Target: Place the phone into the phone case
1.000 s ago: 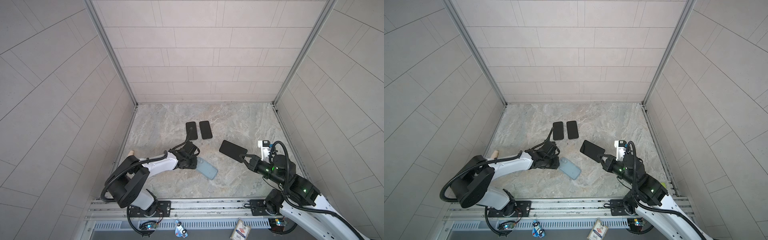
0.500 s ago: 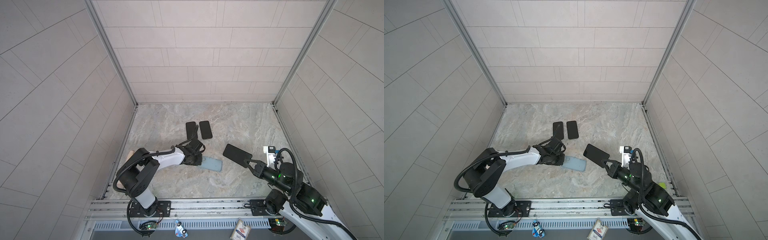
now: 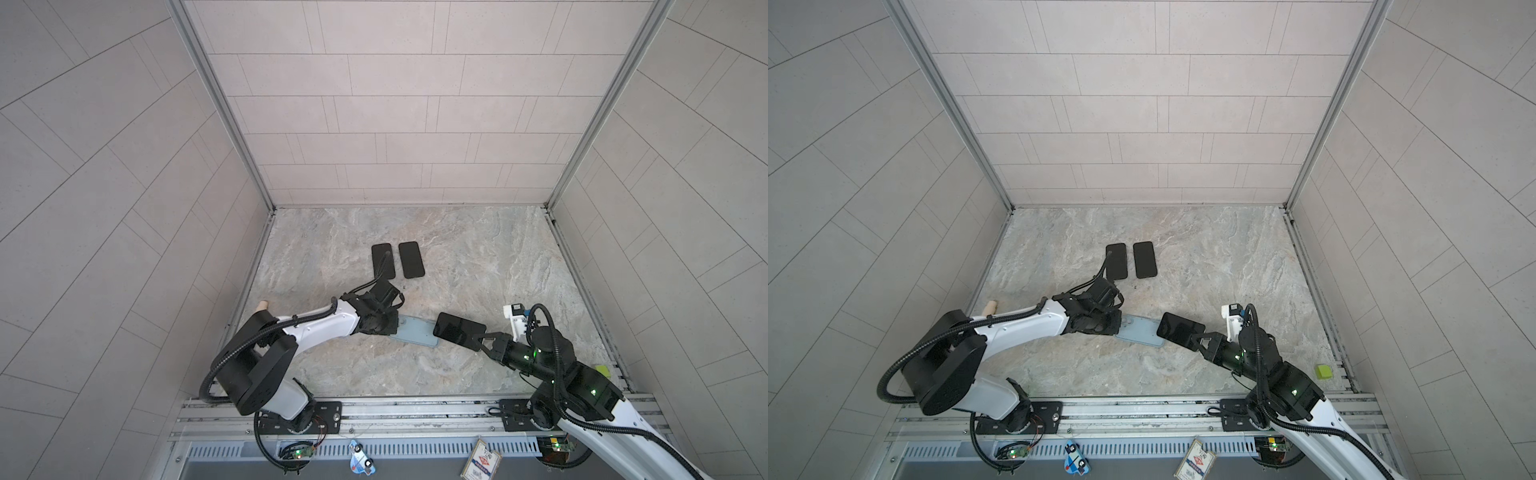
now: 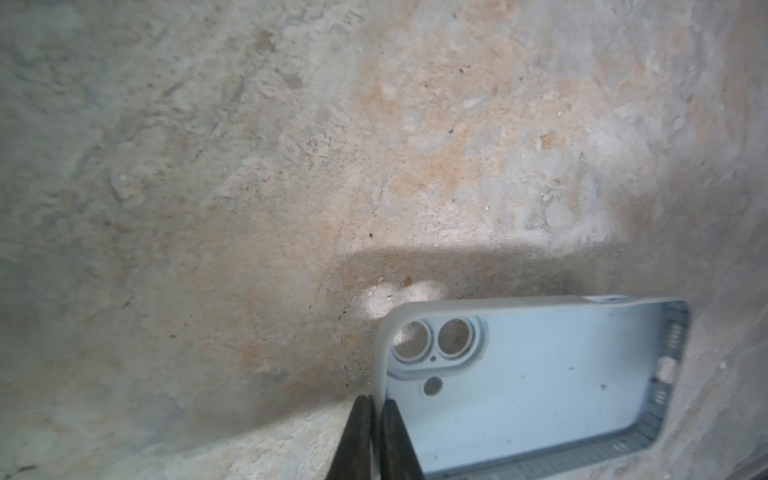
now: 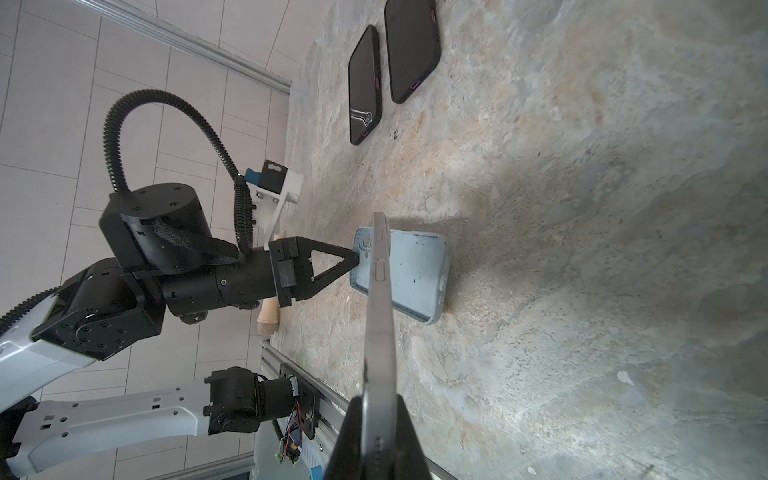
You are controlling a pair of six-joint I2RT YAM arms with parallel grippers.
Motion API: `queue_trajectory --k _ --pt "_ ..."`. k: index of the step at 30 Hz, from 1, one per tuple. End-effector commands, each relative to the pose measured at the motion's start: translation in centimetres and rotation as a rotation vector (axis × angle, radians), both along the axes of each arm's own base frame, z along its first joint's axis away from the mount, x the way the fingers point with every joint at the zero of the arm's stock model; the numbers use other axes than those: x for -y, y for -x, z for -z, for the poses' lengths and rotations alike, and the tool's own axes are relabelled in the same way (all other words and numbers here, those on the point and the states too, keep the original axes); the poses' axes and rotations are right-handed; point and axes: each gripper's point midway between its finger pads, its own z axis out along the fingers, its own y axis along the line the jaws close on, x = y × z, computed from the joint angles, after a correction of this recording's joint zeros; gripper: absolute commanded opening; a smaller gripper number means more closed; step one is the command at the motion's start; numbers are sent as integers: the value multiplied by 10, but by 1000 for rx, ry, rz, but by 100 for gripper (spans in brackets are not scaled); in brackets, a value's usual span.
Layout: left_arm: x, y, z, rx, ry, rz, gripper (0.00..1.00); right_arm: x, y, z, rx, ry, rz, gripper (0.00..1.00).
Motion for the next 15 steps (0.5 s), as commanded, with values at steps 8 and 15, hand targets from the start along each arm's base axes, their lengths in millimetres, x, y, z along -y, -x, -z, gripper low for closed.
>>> queue_trajectory --k 8,15 --pt "-1 4 -43 87 84 -34 43 -7 -1 -40 72 -158 0 0" --pt "-21 14 -92 253 217 -161 46 -1 -2 -49 90 -197 40 0"
